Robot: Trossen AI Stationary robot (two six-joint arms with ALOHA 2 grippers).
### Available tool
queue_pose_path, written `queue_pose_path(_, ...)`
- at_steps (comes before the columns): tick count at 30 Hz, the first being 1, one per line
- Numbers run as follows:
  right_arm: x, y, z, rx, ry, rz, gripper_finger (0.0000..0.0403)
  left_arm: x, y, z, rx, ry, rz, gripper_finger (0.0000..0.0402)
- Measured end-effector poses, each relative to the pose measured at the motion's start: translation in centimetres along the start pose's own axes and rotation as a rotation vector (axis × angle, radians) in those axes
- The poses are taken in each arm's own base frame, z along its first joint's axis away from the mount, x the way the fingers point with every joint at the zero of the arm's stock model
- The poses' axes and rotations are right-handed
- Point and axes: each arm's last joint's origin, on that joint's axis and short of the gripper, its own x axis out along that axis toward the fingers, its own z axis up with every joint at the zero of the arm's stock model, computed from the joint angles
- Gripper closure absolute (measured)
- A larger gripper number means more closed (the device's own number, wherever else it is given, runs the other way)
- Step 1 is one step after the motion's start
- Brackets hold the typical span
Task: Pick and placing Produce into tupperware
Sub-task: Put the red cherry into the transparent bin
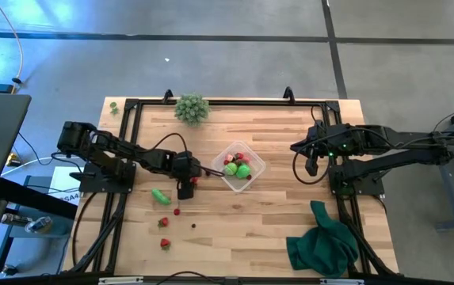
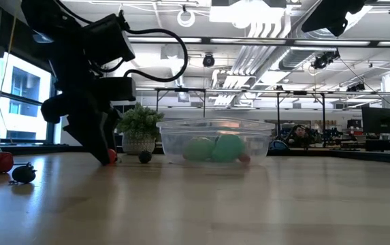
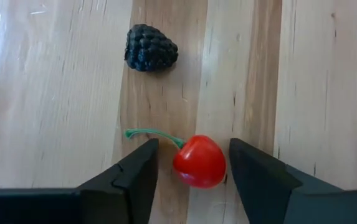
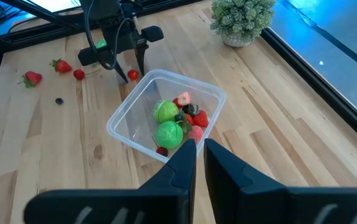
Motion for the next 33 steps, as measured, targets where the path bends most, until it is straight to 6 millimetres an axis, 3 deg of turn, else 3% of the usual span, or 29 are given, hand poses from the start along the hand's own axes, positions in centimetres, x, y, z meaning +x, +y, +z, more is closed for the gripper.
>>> queue_pose_path(14,0.00,0.00,0.00,0.000,0.000,0.000,0.0378,0.03,-0.02,0.06,0.000,-0.011,-0.004,0.0269)
queue_pose_path(33,0.00,-0.09,-0.35,-0.097,0.036,-0.008,0.0378,0.04,-0.02,0.10,0.001,-0.015,-0.003,0.0289)
